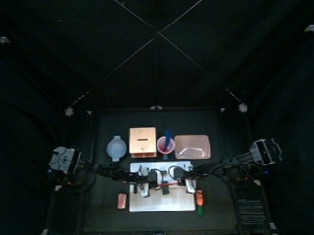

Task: Place sushi on board then cut the sushi with the knife then place the pieces on the plate
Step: Cut the sushi into 4 pieces

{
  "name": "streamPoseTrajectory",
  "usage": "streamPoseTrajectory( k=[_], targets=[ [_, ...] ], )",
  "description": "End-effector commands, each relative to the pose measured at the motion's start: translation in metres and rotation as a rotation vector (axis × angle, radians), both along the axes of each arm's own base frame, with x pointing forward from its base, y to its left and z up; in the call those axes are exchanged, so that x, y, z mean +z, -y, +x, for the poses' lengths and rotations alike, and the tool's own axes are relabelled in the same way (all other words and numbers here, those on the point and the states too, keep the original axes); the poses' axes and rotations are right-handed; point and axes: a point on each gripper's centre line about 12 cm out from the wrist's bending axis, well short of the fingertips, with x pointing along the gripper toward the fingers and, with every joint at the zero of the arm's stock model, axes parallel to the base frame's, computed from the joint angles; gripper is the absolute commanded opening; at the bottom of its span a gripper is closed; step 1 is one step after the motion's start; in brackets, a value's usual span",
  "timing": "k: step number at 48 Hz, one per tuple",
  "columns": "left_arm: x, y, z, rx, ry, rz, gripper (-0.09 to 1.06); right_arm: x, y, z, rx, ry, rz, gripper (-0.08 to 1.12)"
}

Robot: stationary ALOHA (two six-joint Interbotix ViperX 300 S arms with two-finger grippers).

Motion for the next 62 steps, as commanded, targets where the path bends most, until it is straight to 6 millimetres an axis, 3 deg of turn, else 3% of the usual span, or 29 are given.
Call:
streamPoseTrajectory(
  k=[1, 40, 45, 55, 62],
  targets=[
    [-0.001, 0.005, 0.002, -0.005, -0.004, -0.006, 0.45, 0.001, 0.000, 0.004, -0.007, 0.002, 0.005, 0.32],
    [-0.003, -0.011, 0.001, 0.016, -0.012, 0.012, 0.45, 0.004, 0.014, 0.009, -0.016, 0.012, -0.029, 0.32],
    [0.005, -0.011, 0.001, 0.013, -0.001, 0.009, 0.45, 0.011, 0.013, 0.010, -0.011, 0.024, -0.027, 0.32],
    [0.044, -0.006, -0.003, -0.018, 0.077, 0.008, 0.45, 0.039, 0.011, 0.012, -0.003, 0.083, -0.017, 0.32],
    [0.054, 0.006, -0.004, -0.052, 0.109, 0.009, 0.45, 0.048, 0.005, 0.010, 0.008, 0.110, -0.006, 0.32]
  ],
)
